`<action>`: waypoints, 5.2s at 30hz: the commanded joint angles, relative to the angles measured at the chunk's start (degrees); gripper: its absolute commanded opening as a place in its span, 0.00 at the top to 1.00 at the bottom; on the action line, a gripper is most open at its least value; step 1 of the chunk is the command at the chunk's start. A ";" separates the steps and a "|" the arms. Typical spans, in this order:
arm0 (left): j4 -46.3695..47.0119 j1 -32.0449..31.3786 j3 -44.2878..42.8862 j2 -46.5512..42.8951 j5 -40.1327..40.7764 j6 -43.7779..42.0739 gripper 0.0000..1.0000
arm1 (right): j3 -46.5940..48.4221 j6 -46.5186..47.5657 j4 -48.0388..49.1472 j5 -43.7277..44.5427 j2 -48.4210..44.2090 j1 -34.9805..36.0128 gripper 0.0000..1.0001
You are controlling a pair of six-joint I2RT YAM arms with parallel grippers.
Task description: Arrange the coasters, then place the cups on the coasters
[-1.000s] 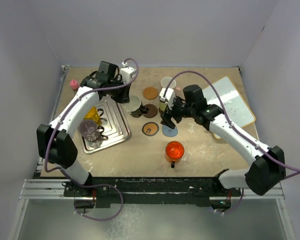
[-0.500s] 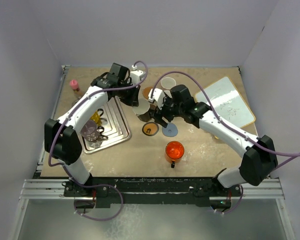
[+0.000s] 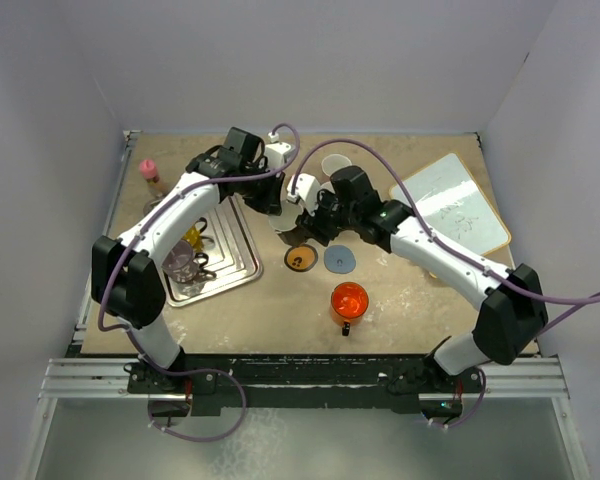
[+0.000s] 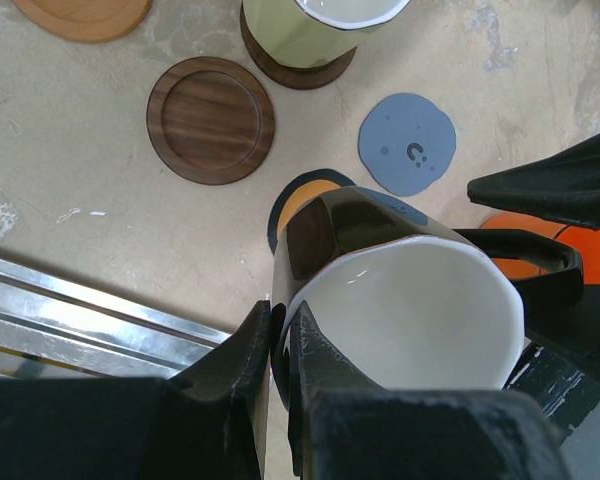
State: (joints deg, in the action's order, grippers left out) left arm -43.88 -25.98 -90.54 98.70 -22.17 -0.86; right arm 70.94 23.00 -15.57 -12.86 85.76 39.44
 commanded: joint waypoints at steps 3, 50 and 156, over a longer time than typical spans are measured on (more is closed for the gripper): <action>3.54 -0.61 -3.52 -0.97 -3.72 1.91 0.97 | 2.81 0.62 0.25 0.30 0.55 0.65 0.53; 2.48 1.61 2.57 -12.87 12.81 -7.82 0.22 | -16.18 6.17 5.69 -10.37 -12.29 -16.38 1.00; 19.79 6.82 20.03 -27.42 12.75 -12.94 0.17 | -23.00 2.02 -20.47 2.60 -21.81 -6.39 0.39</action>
State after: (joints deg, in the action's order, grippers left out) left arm -29.28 -19.51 -71.44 73.38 -9.93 -11.90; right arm 48.80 24.60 -34.26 -10.79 63.33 31.99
